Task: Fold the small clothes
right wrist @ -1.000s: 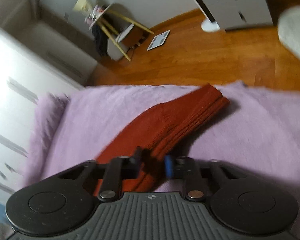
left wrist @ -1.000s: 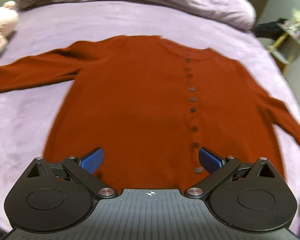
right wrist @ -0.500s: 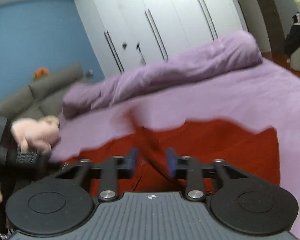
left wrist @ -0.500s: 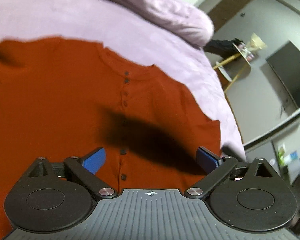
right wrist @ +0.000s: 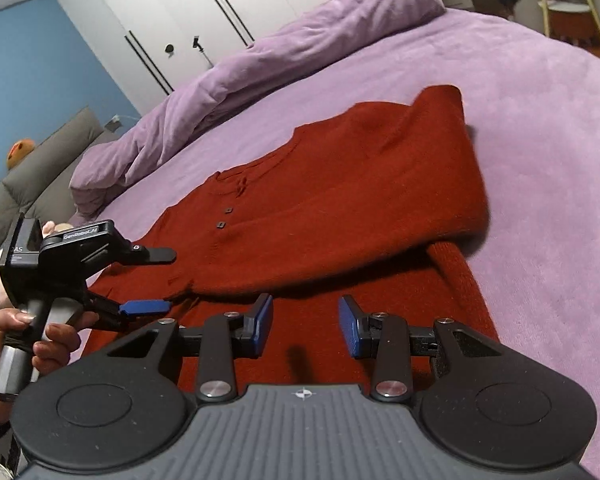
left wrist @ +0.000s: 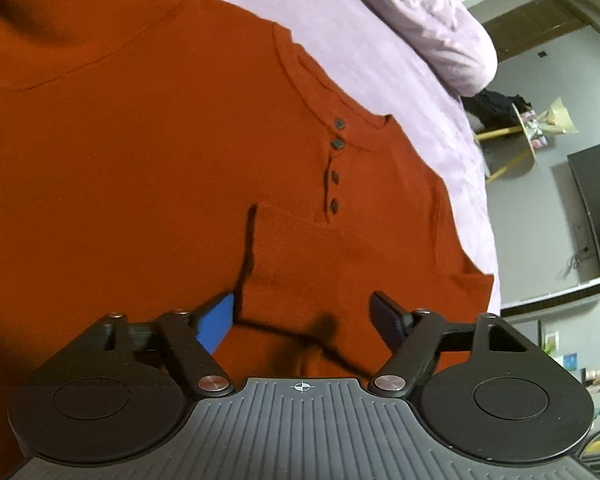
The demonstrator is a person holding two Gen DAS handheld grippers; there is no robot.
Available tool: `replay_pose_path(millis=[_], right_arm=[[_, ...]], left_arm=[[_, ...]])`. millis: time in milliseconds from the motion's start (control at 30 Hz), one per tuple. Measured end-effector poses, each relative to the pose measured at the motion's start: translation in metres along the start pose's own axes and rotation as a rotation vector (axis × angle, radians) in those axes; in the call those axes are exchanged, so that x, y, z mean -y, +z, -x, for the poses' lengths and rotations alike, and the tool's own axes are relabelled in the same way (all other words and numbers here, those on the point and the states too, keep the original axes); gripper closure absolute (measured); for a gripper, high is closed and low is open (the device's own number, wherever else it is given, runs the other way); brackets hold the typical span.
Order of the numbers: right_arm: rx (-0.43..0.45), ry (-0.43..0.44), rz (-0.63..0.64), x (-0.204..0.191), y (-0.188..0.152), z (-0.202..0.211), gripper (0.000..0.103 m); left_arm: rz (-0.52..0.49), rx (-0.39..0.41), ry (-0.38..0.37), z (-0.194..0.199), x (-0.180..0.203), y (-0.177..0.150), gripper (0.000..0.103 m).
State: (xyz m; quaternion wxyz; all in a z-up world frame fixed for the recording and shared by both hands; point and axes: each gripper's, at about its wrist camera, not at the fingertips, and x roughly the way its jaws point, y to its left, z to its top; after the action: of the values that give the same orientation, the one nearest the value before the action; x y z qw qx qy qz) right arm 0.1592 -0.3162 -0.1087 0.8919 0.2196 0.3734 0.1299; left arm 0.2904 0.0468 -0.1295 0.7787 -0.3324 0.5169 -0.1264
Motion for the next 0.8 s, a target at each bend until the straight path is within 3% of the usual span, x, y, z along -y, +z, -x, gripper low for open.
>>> replay_pose_path(millis=[67,133,167,267,400,467,533,600,700,800], right_arm=[[-0.01,-0.004,-0.01,0.0,0.001,-0.003,0.066],[-0.019,-0.011,-0.012,0.003,0.0,-0.006,0.066],[-0.025,-0.017,-0.012,0.003,0.001,-0.008,0.066],[-0.023,-0.024,-0.018,0.005,0.005,-0.011,0.066],[0.002,-0.107,-0.011,0.012,0.014,-0.011,0.067],[0.026,-0.206,-0.009,0.018,0.021,-0.013,0.067],[0.034,-0.267,-0.019,0.023,0.027,-0.015,0.067],[0.042,-0.252,-0.041,0.024,0.033,-0.016,0.067],[0.064,-0.177,-0.063,0.02,0.045,-0.021,0.065],[0.082,-0.183,-0.024,0.01,0.061,-0.036,0.057]], left_arm=[[-0.022,-0.003,0.025,-0.008,0.006,0.006,0.054],[-0.052,-0.017,0.029,-0.015,0.012,0.009,0.084],[-0.064,-0.028,0.025,-0.017,0.012,0.01,0.089],[-0.127,-0.002,0.056,-0.018,0.023,0.012,0.092],[-0.257,0.147,0.082,0.019,0.041,0.031,0.093],[-0.392,0.269,0.199,0.043,0.049,0.041,0.093],[-0.485,0.335,0.318,0.056,0.048,0.048,0.093],[-0.484,0.342,0.368,0.061,0.036,0.056,0.093],[-0.402,0.31,0.344,0.058,0.011,0.063,0.093],[-0.352,0.283,0.339,0.047,-0.008,0.065,0.093]])
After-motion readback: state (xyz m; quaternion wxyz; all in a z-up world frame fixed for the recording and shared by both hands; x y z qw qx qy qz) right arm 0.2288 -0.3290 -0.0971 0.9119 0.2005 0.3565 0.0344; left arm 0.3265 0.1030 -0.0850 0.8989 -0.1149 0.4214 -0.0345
